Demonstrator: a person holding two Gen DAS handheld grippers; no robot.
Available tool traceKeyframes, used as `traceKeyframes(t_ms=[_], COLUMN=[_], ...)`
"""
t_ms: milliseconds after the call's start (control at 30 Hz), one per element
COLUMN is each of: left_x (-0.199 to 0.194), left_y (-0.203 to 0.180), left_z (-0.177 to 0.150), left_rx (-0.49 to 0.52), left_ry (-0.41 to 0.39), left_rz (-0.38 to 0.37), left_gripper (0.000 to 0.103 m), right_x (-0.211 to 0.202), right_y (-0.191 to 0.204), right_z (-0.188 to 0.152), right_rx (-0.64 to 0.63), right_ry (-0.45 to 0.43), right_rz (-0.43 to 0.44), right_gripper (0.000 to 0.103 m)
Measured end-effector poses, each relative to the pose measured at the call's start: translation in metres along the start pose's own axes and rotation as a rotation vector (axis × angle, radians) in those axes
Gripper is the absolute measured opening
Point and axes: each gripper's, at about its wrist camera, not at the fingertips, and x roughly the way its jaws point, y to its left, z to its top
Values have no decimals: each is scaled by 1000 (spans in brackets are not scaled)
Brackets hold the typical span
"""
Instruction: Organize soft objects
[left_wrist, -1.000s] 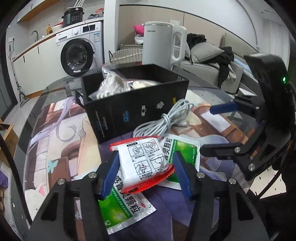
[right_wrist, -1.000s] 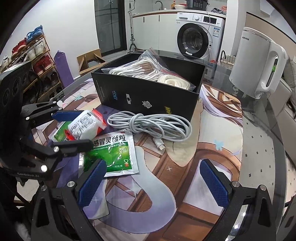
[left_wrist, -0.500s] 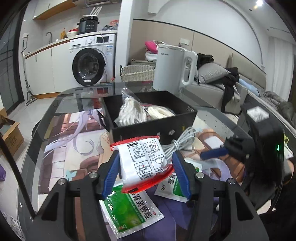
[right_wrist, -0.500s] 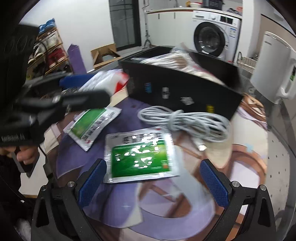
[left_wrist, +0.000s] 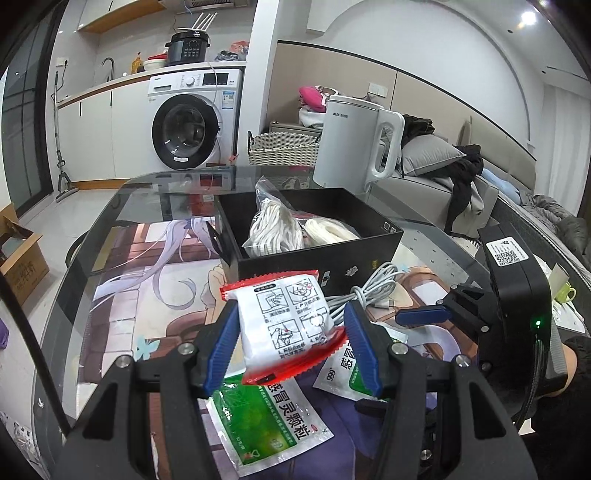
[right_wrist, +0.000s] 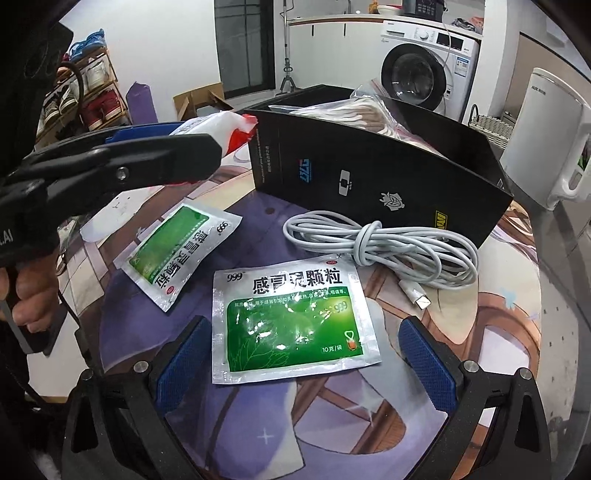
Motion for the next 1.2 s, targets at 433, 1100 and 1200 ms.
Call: traceKeyframes(t_ms=[433, 1100, 1200], left_x=[1, -3, -3], left_y=[1, 3, 2], left_z=[0, 3, 3], left_rx=[-2, -18, -15], left_ry=[1, -20, -17], left_rz=[1, 3, 5], left_gripper=[57, 57, 57], right_x=[-13, -47, -41], right_y=[6, -2, -4], right_z=[-1, -9, -10], right_rx=[-47, -80, -83], right_ry=[-25, -48, -22], right_rz=[44, 58, 53], right_gripper=[62, 29, 29])
